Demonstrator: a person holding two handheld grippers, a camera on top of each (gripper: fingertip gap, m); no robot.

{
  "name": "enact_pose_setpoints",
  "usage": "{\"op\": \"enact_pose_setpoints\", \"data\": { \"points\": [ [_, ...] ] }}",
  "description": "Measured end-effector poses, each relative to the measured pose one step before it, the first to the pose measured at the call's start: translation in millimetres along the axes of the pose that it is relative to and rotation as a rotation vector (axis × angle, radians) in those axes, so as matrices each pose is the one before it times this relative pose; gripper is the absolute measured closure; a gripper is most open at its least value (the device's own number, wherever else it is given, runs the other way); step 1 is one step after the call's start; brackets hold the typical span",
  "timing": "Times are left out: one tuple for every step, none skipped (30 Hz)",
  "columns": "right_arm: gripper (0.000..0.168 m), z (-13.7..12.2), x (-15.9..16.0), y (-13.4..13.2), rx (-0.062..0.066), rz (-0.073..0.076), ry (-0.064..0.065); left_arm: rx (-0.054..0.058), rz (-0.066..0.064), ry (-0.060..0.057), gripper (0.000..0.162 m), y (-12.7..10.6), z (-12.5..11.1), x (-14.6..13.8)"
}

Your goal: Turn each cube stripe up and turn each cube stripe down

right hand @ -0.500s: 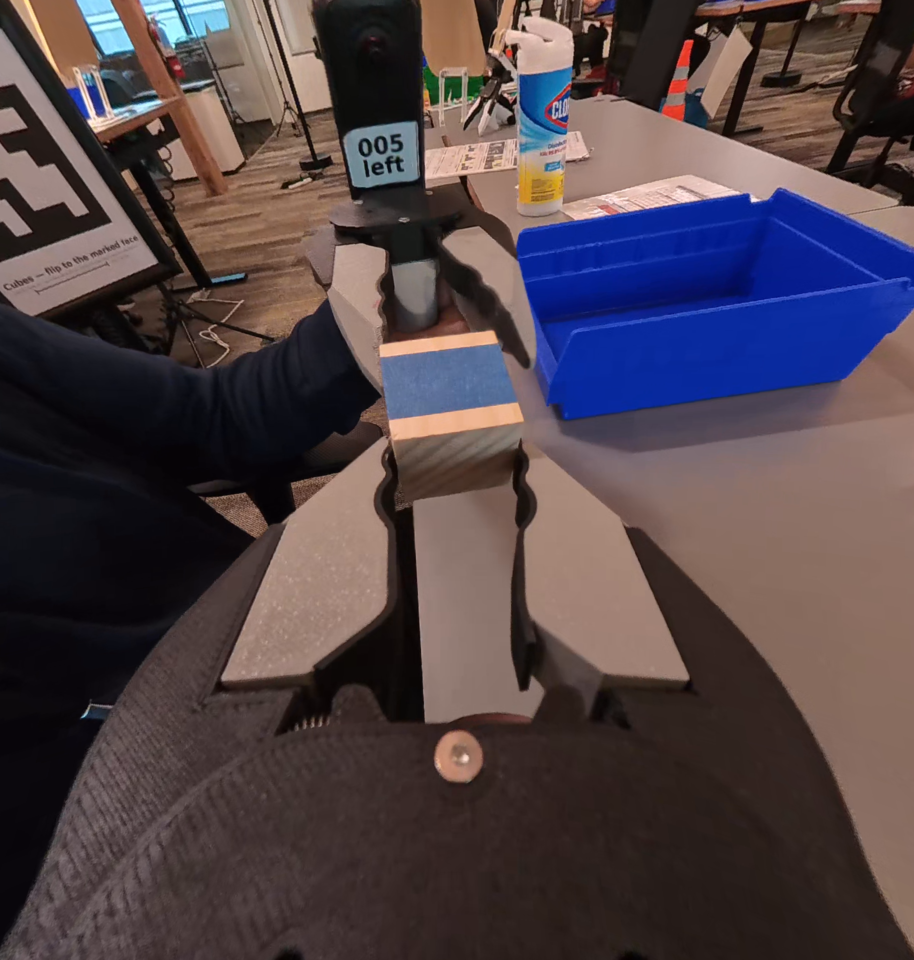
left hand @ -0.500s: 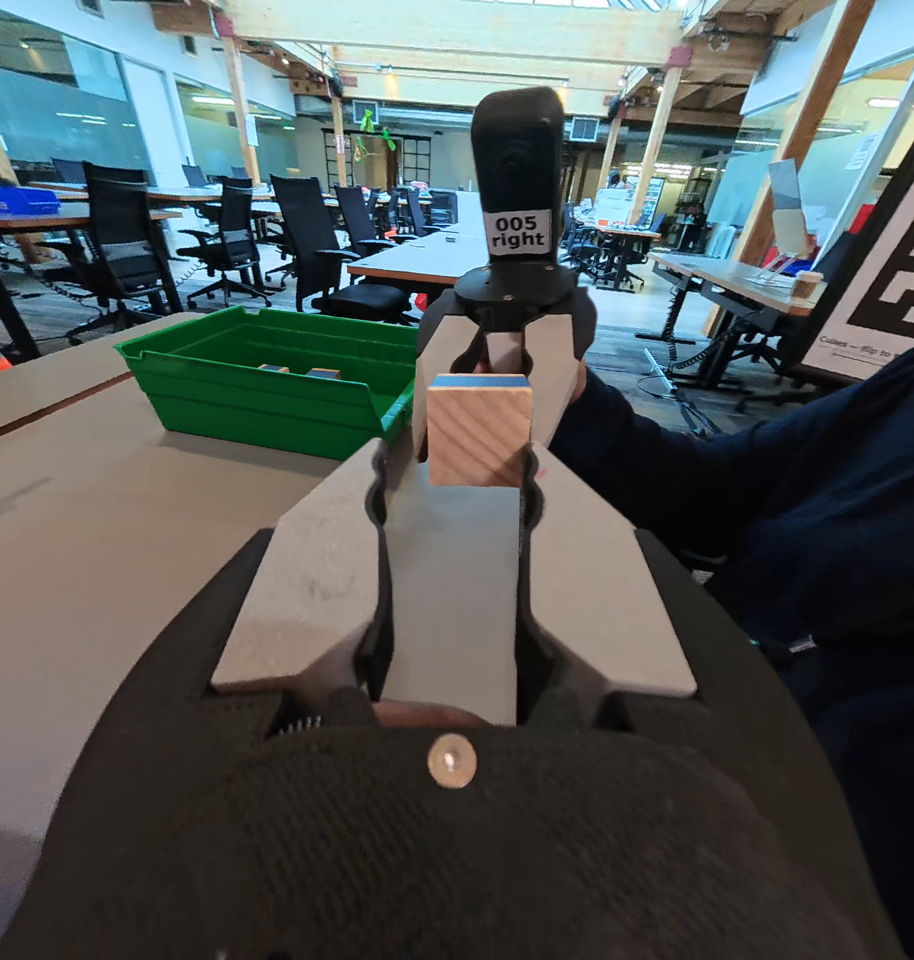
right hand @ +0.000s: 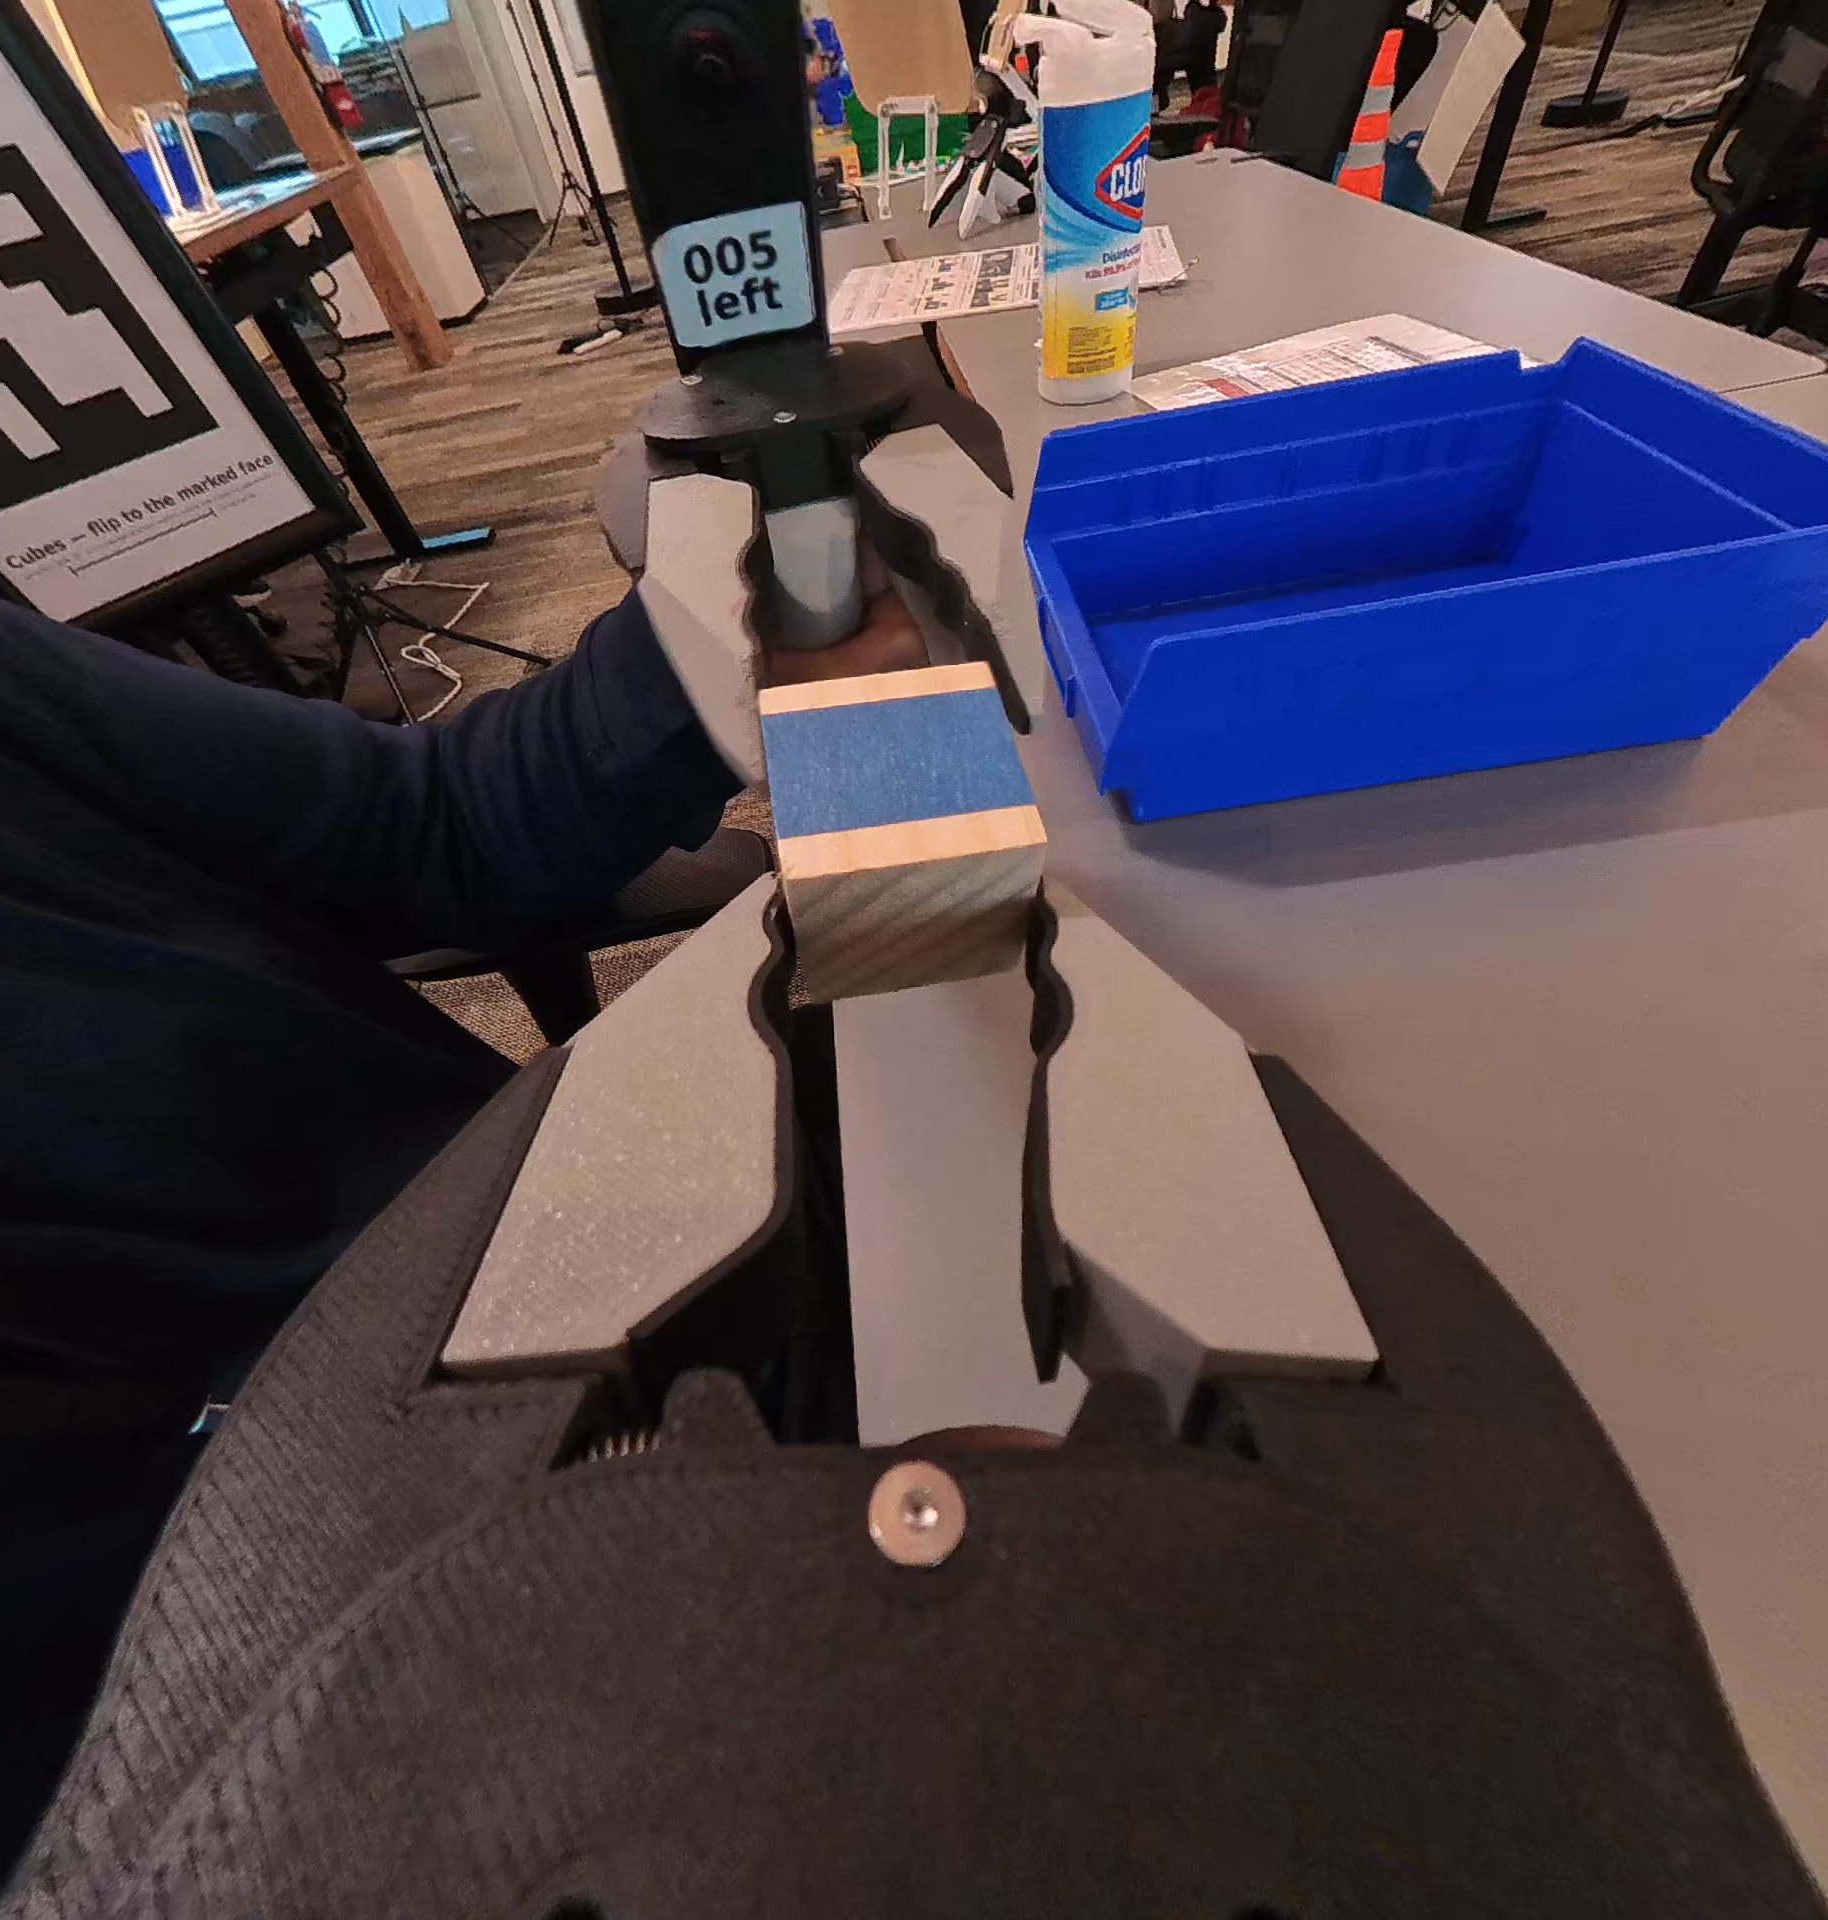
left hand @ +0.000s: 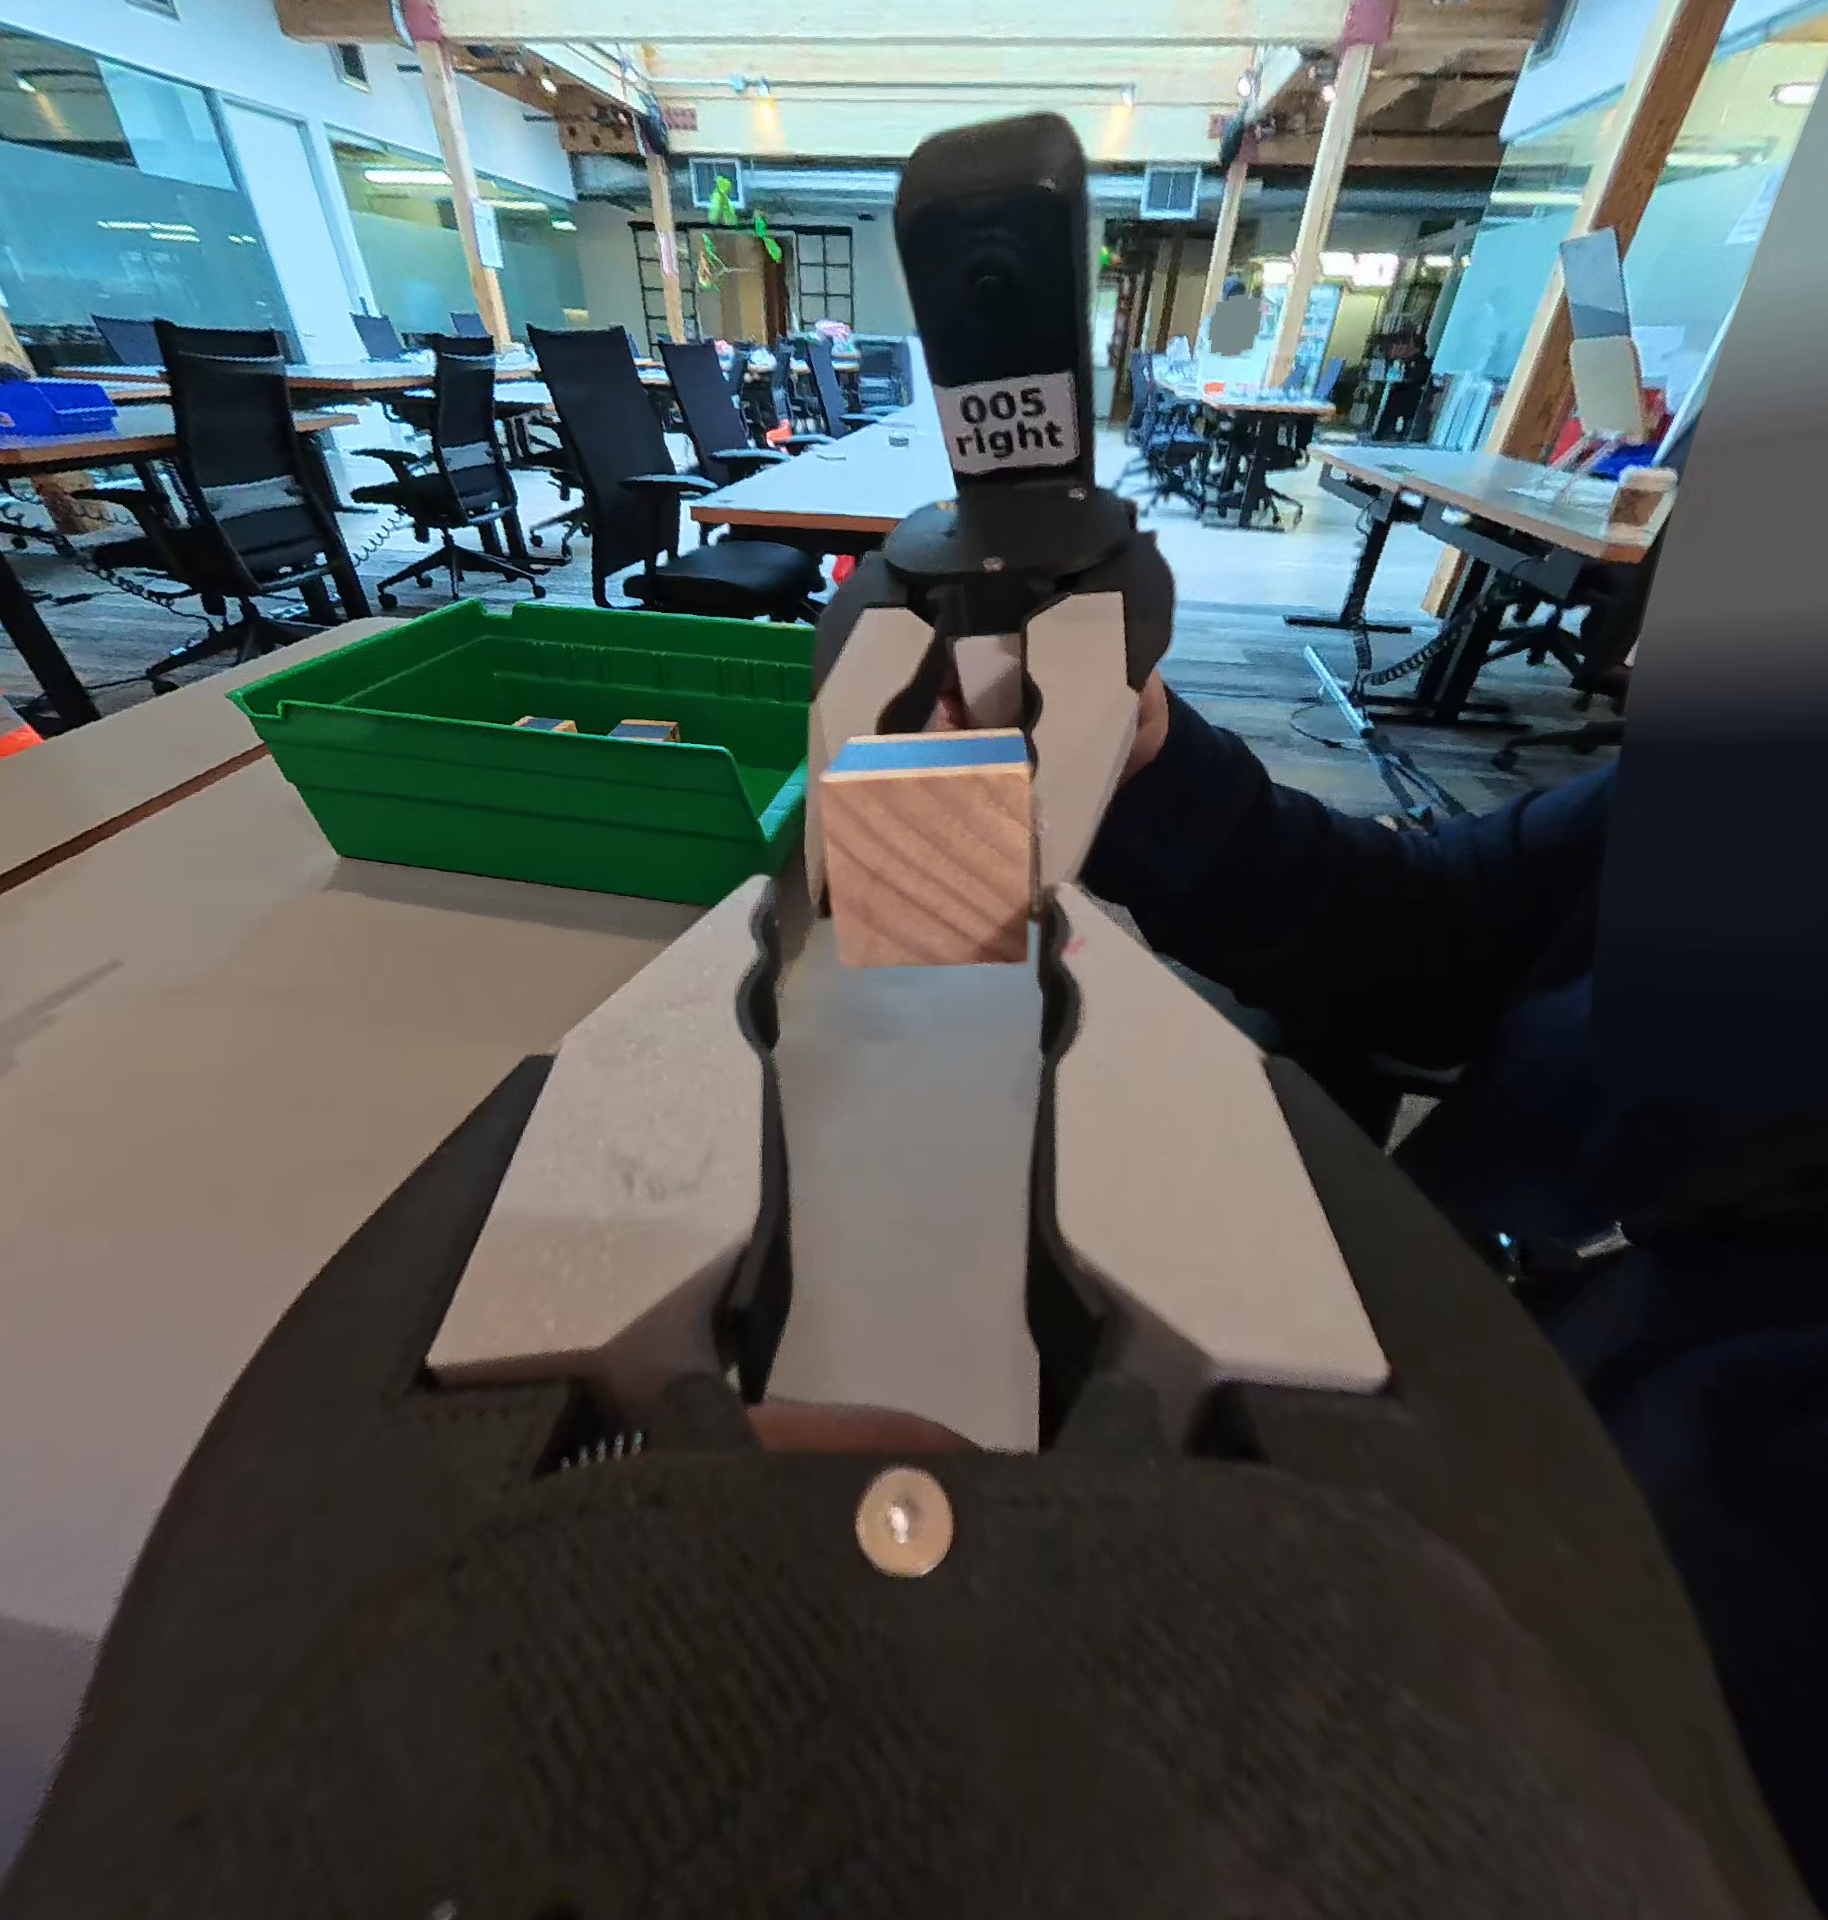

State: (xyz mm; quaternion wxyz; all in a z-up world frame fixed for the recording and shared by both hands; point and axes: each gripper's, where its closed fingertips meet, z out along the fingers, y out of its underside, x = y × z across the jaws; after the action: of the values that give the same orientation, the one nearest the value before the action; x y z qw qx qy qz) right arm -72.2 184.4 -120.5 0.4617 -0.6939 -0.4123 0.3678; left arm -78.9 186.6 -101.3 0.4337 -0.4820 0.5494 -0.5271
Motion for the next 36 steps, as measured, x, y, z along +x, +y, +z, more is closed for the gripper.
{"op": "enact_pose_setpoints", "data": {
  "points": [
    [0.126, 0.07, 1.52, -0.88, 0.0062, 0.0026, 0.0050, -0.0166, 0.0085, 0.0047, 0.109, 2.36, -0.02, 0.97],
    [0.126, -0.35, 1.04, -1.10, 0.0074, 0.0062, -0.0011, -0.0188, 0.0095, 0.0007, 0.107, 2.98, 0.51, 0.52],
    [0.126, -0.35, 0.30, -0.70, 0.0061, 0.0089, -0.0076, -0.0149, 0.0114, -0.0075, 0.107, 2.69, 0.83, -0.65],
    [0.126, -0.16, -0.79, -0.18, 0.0033, 0.0071, -0.0131, -0.0096, 0.0100, -0.0149, 0.107, 1.89, 1.38, -1.69],
    [0.126, 0.19, -0.53, 0.20, 0.0009, 0.0035, -0.0086, -0.0081, 0.0056, -0.0117, 0.107, 1.70, 1.96, -1.17],
    [0.126, 0.50, 0.38, 0.35, -0.0009, -0.0002, 0.0013, -0.0096, 0.0022, -0.0049, 0.107, 1.73, 2.32, -0.12],
    [0.126, 1.04, 0.17, 0.76, -0.0047, -0.0020, 0.0035, -0.0082, 0.0019, -0.0006, 0.107, 1.48, 2.46, 0.82],
    [0.126, 1.39, -0.88, 0.70, -0.0052, -0.0028, -0.0001, -0.0063, 0.0045, 0.0014, 0.107, 1.32, 2.38, 1.45],
    [0.126, 1.49, -1.65, 0.55, -0.0047, -0.0043, -0.0037, -0.0074, 0.0089, 0.0007, 0.106, 1.44, 2.27, 1.55],
    [0.126, 1.34, -1.14, 0.65, -0.0069, -0.0058, 0.0002, -0.0088, 0.0112, 0.0007, 0.106, 1.51, 1.99, 1.61],
    [0.126, 1.01, -0.25, 0.91, -0.0075, -0.0074, 0.0055, -0.0081, 0.0113, -0.0018, 0.106, 1.25, 1.60, 1.11],
    [0.126, 0.58, 0.18, 0.62, -0.0056, -0.0060, 0.0057, -0.0069, 0.0094, -0.0034, 0.106, 0.98, 1.09, 0.58],
    [0.126, 0.12, -0.18, 0.15, -0.0012, -0.0018, -0.0001, -0.0060, 0.0067, -0.0017, 0.106, 0.91, 0.88, 0.45],
    [0.126, -0.26, -0.73, -0.18, 0.0018, 0.0026, -0.0066, -0.0034, 0.0038, 0.0008, 0.107, 0.49, 0.47, 0.47],
    [0.126, -0.38, -0.25, -0.41, 0.0043, 0.0052, -0.0059, -0.0004, 0.0014, 0.0021, 0.109, 0.23, 0.12, 0.30],
    [0.126, -0.39, 0.49, -0.41, 0.0046, 0.0074, -0.0027, 0.0016, 0.0000, 0.0023, 0.111, -0.16, -0.11, 0.15],
    [0.126, -0.21, 0.76, -0.06, 0.0025, 0.0083, -0.0020, 0.0015, 0.0007, 0.0005, 0.113, -0.18, 0.00, -0.06],
    [0.126, -0.22, 0.75, -0.01, 0.0024, 0.0067, -0.0007, 0.0006, 0.0024, -0.0024, 0.114, -0.10, 0.06, -0.30],
    [0.126, 0.06, 0.36, 0.15, 0.0007, 0.0053, -0.0015, -0.0012, 0.0024, -0.0032, 0.113, 0.09, 0.24, -0.36],
    [0.126, -0.07, 0.16, 0.15, -0.0002, 0.0033, -0.0015, -0.0013, 0.0000, -0.0022, 0.113, -0.01, 0.22, -0.06],
    [0.126, -0.16, -0.07, -0.18, 0.0011, 0.0008, 0.0001, 0.0002, -0.0013, -0.0016, 0.113, -0.34, -0.02, 0.04],
    [0.126, -0.01, -0.33, -0.38, 0.0011, 0.0006, 0.0005, 0.0012, 0.0000, -0.0019, 0.113, -0.45, -0.22, 0.14],
    [0.126, 0.11, -0.34, -0.49, 0.0011, 0.0008, 0.0019, 0.0013, 0.0017, -0.0031, 0.113, -0.57, -0.31, 0.07],
    [0.126, 0.12, -0.36, -0.58, 0.0013, 0.0001, 0.0031, 0.0008, 0.0024, -0.0037, 0.113, -0.63, -0.25, 0.10],
    [0.126, 0.04, -0.44, -0.30, 0.0010, -0.0004, 0.0023, 0.0001, 0.0030, -0.0027, 0.112, -0.43, -0.29, 0.11],
    [0.126, 0.02, -0.39, -0.24, 0.0004, -0.0005, 0.0020, -0.0006, 0.0024, -0.0020, 0.112, -0.26, -0.22, 0.24],
    [0.126, -0.11, -0.28, -0.15, -0.0001, -0.0002, 0.0027, -0.0008, 0.0006, -0.0020, 0.112, -0.23, 0.01, -0.07],
    [0.126, -0.35, 0.29, -0.33, 0.0012, -0.0029, 0.0054, -0.0006, 0.0006, -0.0034, 0.113, -0.24, 0.01, -0.46],
    [0.126, -0.37, 0.88, -0.71, 0.0036, -0.0063, 0.0090, -0.0005, 0.0008, -0.0040, 0.113, -0.33, 0.06, -0.88],
    [0.126, -0.29, 0.36, -0.46, 0.0032, -0.0087, 0.0047, -0.0006, 0.0009, 0.0004, 0.113, -0.14, 0.11, -0.15],
    [0.126, -0.32, -0.12, -0.47, 0.0042, -0.0098, 0.0011, -0.0002, 0.0024, 0.0019, 0.113, -0.18, 0.04, -0.04],
    [0.126, -0.24, 0.18, -0.46, 0.0042, -0.0074, 0.0015, -0.0014, 0.0025, 0.0010, 0.114, -0.04, 0.14, -0.19],
    [0.126, -0.32, -0.30, 0.13, 0.0000, -0.0056, -0.0029, -0.0029, -0.0003, 0.0035, 0.115, 0.35, 0.17, 0.36],
    [0.126, -0.60, -1.44, -0.19, 0.0025, -0.0057, -0.0108, -0.0011, 0.0016, 0.0057, 0.118, 0.33, -0.29, 0.43],
    [0.126, -0.96, -2.45, -2.20, 0.0161, 0.0013, -0.0176, 0.0056, 0.0014, 0.0080, 0.118, -0.59, -0.43, 0.73],
    [0.126, -0.93, -1.61, -2.54, 0.0163, 0.0031, -0.0138, 0.0085, -0.0040, 0.0113, 0.118, -1.09, -0.62, 1.20]
  ]
}}
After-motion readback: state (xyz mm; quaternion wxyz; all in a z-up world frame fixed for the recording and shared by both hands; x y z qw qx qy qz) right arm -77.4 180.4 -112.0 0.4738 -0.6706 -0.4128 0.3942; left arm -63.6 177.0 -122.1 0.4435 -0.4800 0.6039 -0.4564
